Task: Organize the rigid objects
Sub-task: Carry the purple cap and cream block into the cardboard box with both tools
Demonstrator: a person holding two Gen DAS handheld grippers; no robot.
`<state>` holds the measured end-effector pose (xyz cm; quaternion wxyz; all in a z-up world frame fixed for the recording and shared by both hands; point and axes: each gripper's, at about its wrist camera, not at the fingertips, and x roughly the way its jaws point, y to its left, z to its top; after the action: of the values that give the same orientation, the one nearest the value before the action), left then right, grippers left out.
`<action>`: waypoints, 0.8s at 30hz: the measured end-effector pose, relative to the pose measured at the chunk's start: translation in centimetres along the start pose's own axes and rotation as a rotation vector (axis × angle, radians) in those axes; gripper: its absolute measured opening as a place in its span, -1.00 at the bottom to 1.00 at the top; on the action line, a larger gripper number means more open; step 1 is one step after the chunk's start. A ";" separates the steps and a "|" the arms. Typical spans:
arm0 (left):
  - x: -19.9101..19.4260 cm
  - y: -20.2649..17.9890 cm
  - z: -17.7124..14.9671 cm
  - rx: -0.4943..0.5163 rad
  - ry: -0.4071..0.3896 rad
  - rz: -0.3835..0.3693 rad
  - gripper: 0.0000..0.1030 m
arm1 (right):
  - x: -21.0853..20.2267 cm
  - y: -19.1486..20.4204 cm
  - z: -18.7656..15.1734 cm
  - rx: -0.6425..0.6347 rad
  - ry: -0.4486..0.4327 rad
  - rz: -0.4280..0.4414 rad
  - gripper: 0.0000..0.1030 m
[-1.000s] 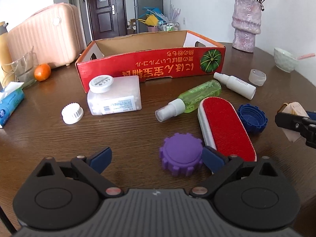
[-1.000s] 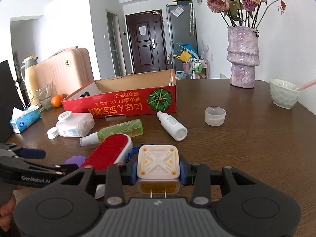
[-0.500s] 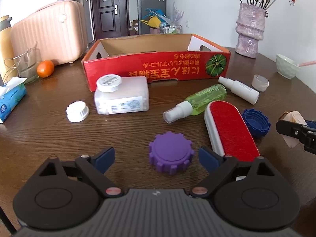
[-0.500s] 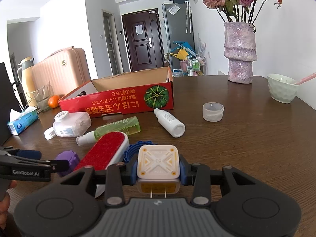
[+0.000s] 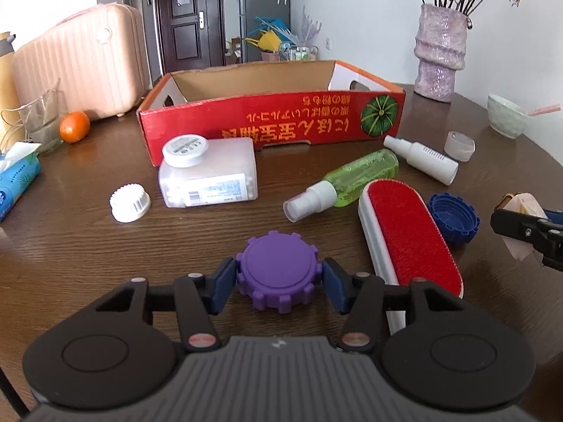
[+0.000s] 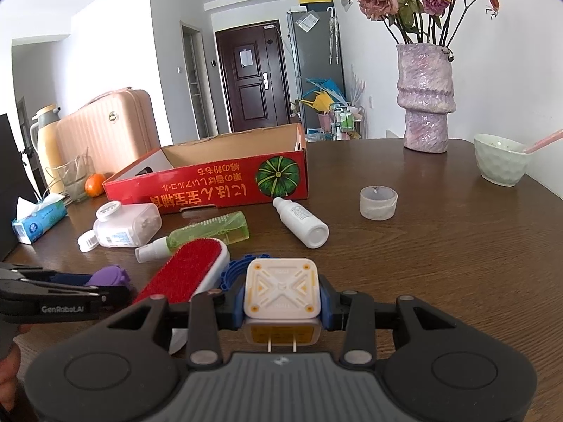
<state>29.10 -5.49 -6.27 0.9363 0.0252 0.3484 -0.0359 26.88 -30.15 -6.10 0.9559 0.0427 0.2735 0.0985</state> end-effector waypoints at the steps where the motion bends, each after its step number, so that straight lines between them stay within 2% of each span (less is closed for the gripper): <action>1: -0.3 0.0 0.0 -0.002 -0.008 0.003 0.07 | 0.0 0.0 0.0 0.001 -0.001 -0.001 -0.26; 13: -3.2 0.8 0.7 -0.026 -0.076 0.011 0.07 | -1.2 0.8 1.0 -0.030 -0.021 -0.007 -0.26; 24: -5.3 2.0 3.2 -0.044 -0.157 0.014 0.07 | -2.0 2.6 3.9 -0.076 -0.068 0.003 -0.26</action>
<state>27.31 -3.46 -0.34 0.9613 0.0041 0.2745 -0.0237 26.81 -28.11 -1.45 0.9655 0.0100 0.2367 0.1085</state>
